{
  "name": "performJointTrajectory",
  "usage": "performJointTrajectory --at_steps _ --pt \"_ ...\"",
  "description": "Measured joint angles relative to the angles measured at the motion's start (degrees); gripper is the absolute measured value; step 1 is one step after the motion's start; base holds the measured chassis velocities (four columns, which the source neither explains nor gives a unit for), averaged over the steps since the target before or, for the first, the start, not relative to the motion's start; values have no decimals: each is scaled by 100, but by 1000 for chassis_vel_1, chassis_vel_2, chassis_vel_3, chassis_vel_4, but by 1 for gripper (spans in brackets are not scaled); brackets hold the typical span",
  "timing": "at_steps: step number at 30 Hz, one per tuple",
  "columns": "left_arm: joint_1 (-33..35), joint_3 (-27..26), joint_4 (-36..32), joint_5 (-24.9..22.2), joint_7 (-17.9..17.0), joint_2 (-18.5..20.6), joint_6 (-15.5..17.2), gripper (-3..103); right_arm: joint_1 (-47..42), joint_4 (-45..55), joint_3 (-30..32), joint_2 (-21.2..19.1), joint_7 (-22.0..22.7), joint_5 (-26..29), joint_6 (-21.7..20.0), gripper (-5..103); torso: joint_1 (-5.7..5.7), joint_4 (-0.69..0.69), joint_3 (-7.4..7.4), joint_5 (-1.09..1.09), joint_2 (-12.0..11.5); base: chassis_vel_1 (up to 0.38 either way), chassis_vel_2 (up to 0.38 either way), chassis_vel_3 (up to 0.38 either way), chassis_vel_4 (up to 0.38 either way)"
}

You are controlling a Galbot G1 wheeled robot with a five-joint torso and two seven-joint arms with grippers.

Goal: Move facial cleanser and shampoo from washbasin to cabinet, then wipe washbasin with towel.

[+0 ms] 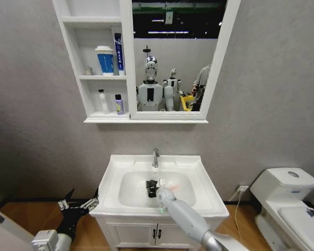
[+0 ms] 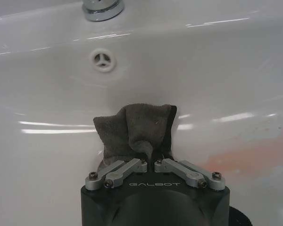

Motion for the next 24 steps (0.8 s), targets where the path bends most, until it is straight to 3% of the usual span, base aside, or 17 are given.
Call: performJointTrajectory --at_steps 3,6,13,19,24 --pt "0 0 0 0 0 0 0 100 -132 284 91 -266 31 -137 -10 1 1 0 0 0 0 0 0 0 0" --pt "0 0 0 0 0 0 0 100 -405 842 201 -849 9 -511 28 1 1 -1 0 0 -1 0 0 0 0" --pt "0 0 0 0 0 0 0 100 -820 1453 461 -1566 24 -800 84 1 0 -1 0 -1 0 0 0 0 0" --pt "0 0 0 0 0 0 0 100 -1145 1783 807 -1926 -166 -1288 308 1 0 2 0 1 0 0 0 0 0" --pt "0 0 0 0 0 0 0 100 -1217 1836 905 -1972 -233 -1435 397 1 0 2 0 0 0 0 0 0 0"
